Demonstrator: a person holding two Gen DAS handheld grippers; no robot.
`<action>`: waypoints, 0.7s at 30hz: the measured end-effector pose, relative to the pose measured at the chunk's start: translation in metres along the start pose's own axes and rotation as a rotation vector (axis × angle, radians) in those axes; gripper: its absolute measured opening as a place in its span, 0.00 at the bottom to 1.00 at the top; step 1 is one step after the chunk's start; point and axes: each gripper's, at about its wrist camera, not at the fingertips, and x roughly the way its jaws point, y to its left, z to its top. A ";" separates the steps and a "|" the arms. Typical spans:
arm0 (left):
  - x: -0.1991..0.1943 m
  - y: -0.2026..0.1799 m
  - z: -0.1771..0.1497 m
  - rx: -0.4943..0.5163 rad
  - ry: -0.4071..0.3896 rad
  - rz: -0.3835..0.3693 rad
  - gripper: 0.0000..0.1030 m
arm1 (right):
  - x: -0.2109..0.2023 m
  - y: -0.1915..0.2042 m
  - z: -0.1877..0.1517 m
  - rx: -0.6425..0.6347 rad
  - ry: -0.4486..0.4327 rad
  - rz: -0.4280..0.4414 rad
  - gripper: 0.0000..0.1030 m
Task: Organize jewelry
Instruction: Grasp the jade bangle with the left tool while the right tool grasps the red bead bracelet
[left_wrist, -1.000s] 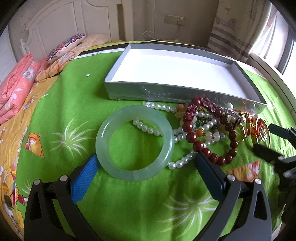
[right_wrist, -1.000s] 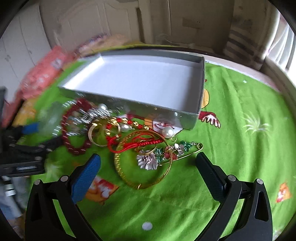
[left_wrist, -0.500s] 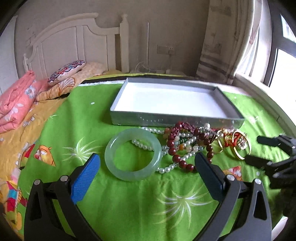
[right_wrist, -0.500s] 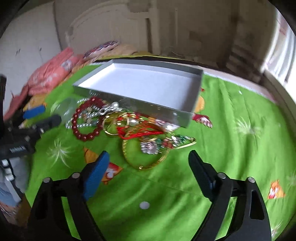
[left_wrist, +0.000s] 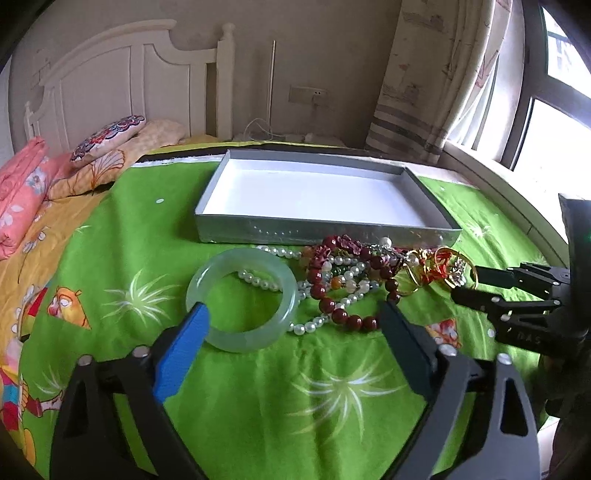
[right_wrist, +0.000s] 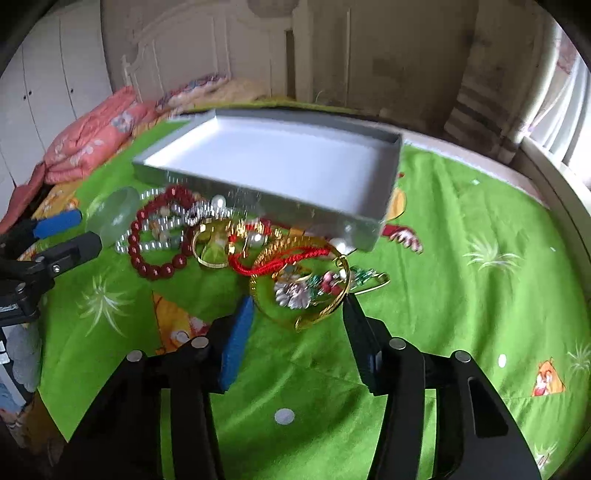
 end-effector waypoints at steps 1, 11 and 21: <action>-0.004 0.004 0.000 -0.016 -0.009 -0.016 0.85 | -0.003 -0.003 -0.001 0.017 -0.013 0.009 0.32; -0.005 0.027 0.005 0.005 0.059 0.094 0.78 | -0.012 -0.018 -0.001 0.088 -0.071 0.092 0.26; 0.036 -0.011 0.008 0.224 0.168 0.087 0.27 | -0.028 -0.022 -0.007 0.131 -0.143 0.144 0.27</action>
